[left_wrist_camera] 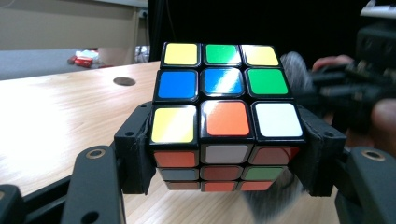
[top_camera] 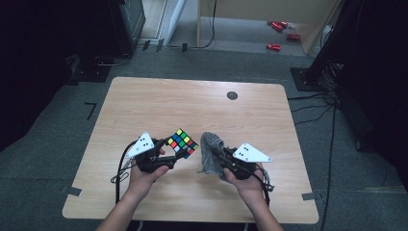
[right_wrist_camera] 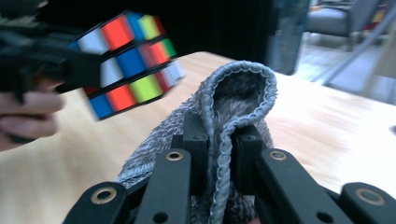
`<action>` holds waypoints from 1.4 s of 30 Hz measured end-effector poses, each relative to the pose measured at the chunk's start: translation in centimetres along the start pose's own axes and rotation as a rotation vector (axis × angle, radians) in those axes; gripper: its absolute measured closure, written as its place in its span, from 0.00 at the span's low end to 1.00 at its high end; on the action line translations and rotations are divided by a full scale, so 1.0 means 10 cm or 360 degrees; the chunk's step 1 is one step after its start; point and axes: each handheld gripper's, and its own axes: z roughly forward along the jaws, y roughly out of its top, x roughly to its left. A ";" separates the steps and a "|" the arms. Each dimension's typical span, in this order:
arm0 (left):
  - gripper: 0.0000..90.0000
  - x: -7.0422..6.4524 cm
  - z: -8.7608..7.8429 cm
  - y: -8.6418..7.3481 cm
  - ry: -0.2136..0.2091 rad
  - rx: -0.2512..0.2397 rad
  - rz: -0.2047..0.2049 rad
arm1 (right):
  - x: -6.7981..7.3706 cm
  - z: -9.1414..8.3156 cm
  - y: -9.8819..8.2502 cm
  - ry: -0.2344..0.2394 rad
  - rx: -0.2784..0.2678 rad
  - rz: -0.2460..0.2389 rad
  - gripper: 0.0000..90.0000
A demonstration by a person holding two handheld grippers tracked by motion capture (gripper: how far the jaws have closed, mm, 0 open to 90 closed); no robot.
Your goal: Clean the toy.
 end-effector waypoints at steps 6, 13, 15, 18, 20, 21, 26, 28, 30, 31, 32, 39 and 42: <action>0.39 0.09 0.10 -0.07 0.0127 0.0142 -0.0040 | -0.31 -0.17 0.00 -0.0214 0.0005 0.0021 0.89; 0.39 0.16 0.19 -0.17 0.0290 0.0300 -0.0034 | -0.64 -0.27 -0.13 -0.0407 0.0086 0.0105 0.89; 0.39 0.17 0.22 -0.20 0.0331 0.0338 -0.0022 | -0.70 -0.30 -0.16 -0.0442 0.0097 0.0117 0.89; 0.39 0.20 0.26 -0.25 0.0368 0.0392 -0.0009 | -0.77 -0.33 -0.20 -0.0474 0.0105 0.0141 0.89; 0.39 0.21 0.27 -0.27 0.0388 0.0421 -0.0001 | -0.81 -0.34 -0.23 -0.0498 0.0114 0.0151 0.89; 0.39 0.21 0.28 -0.28 0.0393 0.0433 0.0003 | -0.84 -0.35 -0.24 -0.0505 0.0124 0.0151 0.89; 0.39 0.22 0.33 -0.33 0.0413 0.0486 0.0018 | -0.95 -0.36 -0.35 -0.0552 0.0167 0.0193 0.89; 0.39 0.22 0.34 -0.35 0.0414 0.0501 0.0017 | -0.99 -0.36 -0.39 -0.0568 0.0186 0.0205 0.89; 0.39 0.22 0.36 -0.36 0.0415 0.0513 0.0020 | -1.01 -0.36 -0.43 -0.0574 0.0209 0.0221 0.89; 0.39 0.22 0.37 -0.37 0.0415 0.0520 0.0025 | -1.02 -0.36 -0.45 -0.0579 0.0221 0.0222 0.89; 0.39 0.23 0.38 -0.37 0.0419 0.0532 0.0034 | -1.03 -0.35 -0.46 -0.0580 0.0233 0.0228 0.89; 0.39 0.23 0.41 -0.39 0.0422 0.0549 0.0046 | -1.06 -0.30 -0.55 -0.0568 0.0302 0.0232 0.89; 0.39 0.23 0.42 -0.41 0.0437 0.0569 0.0066 | -1.06 -0.27 -0.58 -0.0560 0.0334 0.0219 0.89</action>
